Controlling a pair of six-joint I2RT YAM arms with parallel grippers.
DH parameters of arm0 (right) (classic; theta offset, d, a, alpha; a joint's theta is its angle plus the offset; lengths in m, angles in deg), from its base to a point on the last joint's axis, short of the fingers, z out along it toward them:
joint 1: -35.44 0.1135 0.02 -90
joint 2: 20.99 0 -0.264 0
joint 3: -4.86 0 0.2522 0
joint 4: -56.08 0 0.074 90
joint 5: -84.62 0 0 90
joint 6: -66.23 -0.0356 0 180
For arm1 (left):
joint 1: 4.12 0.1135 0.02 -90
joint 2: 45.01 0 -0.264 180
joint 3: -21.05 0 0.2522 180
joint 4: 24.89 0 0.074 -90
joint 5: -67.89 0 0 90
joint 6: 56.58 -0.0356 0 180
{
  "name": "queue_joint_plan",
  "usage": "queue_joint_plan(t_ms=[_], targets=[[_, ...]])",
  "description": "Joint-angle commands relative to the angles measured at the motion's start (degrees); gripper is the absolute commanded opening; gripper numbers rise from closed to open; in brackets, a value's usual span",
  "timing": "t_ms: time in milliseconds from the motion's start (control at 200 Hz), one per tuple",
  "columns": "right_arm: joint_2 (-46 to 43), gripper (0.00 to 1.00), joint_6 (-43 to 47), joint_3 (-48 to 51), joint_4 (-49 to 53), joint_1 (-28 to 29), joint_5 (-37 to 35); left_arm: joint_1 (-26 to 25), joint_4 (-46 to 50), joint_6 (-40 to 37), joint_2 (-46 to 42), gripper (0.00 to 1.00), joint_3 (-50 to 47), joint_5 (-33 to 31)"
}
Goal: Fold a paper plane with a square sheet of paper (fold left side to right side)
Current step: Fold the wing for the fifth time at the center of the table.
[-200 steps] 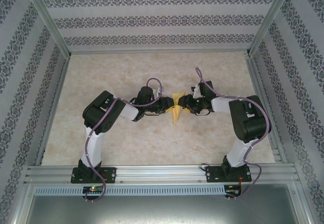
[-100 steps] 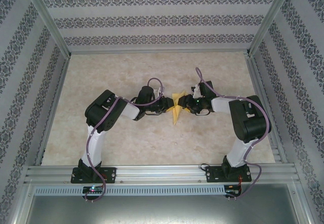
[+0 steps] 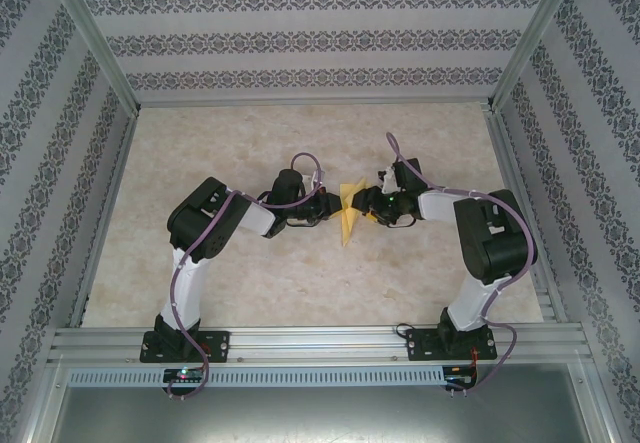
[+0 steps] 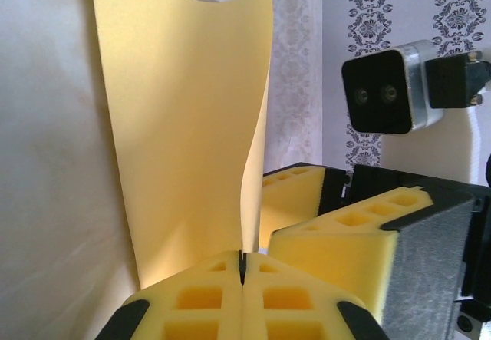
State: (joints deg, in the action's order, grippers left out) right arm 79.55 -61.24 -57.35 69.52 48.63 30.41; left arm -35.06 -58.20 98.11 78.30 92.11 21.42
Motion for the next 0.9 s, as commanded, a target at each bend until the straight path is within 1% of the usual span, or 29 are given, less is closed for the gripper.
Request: queue_joint_plan(t_ms=[0,175,385,894], targets=[[-2.88,0.54,1.35,-2.49,2.07,-1.42,-0.36,1.14,-0.97,-2.29,-0.13,0.00,0.63,0.97],[-1.22,0.59,0.14,-5.18,1.46,-1.83,1.03,1.14,-0.73,-2.45,-0.26,0.00,0.54,0.90],[2.40,0.59,-0.32,-8.42,1.76,-1.51,0.77,1.14,0.13,-2.90,-0.44,0.00,0.53,0.82],[7.25,0.59,-0.41,-10.09,1.12,-0.40,0.97,1.13,1.21,-3.68,-0.61,0.00,0.57,0.47]])
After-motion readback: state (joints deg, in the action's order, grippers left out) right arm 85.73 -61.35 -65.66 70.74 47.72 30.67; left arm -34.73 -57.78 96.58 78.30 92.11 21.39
